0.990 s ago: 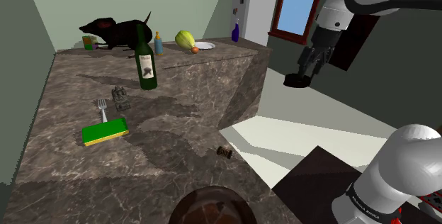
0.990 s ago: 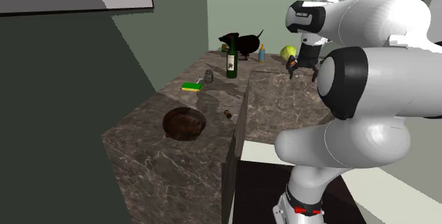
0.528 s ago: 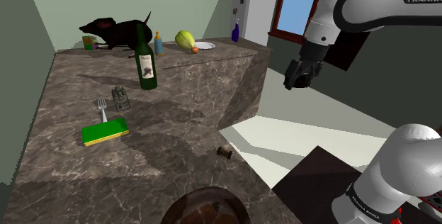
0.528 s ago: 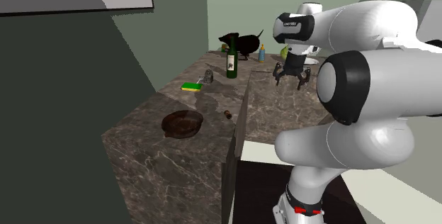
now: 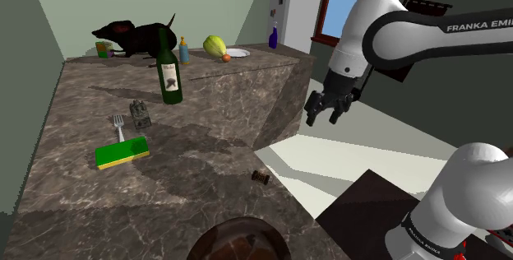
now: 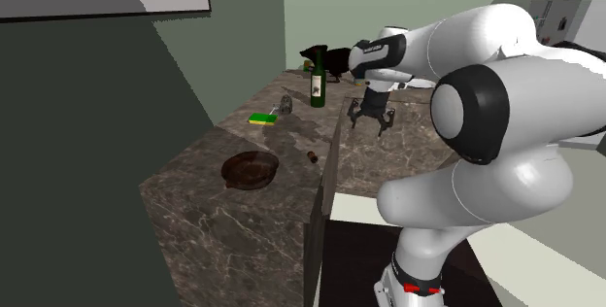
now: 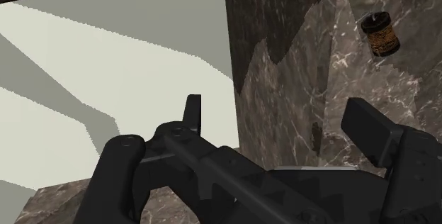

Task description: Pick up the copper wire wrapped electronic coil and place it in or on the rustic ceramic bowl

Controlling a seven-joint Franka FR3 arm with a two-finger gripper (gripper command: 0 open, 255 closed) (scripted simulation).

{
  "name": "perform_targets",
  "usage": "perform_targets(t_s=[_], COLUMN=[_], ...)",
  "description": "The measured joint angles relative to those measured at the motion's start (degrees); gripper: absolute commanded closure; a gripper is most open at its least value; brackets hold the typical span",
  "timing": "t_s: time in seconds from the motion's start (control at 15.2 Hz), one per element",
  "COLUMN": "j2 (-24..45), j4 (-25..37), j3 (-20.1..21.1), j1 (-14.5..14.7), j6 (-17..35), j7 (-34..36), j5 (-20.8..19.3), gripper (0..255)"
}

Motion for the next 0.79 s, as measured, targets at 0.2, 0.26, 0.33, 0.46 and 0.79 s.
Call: perform_targets(t_s=[0.2,0.26,0.33,0.46,0.79], j2=[3.99,5.12,6.31,9.01,17.37], j4=[-0.4,-0.49,-0.9,-0.43,1.16], j3=[3.11,4.27,5.25,7.43,12.98], j1=[1.13,1.63,2.01,2.77,4.15], j6=[5.11,6.67,8.53,11.48,20.27], j7=[3.67,5.08,6.16,8.82,15.28], j5=[2.88,3.88,4.8,6.45,9.56], gripper=[0,0,0,0,0])
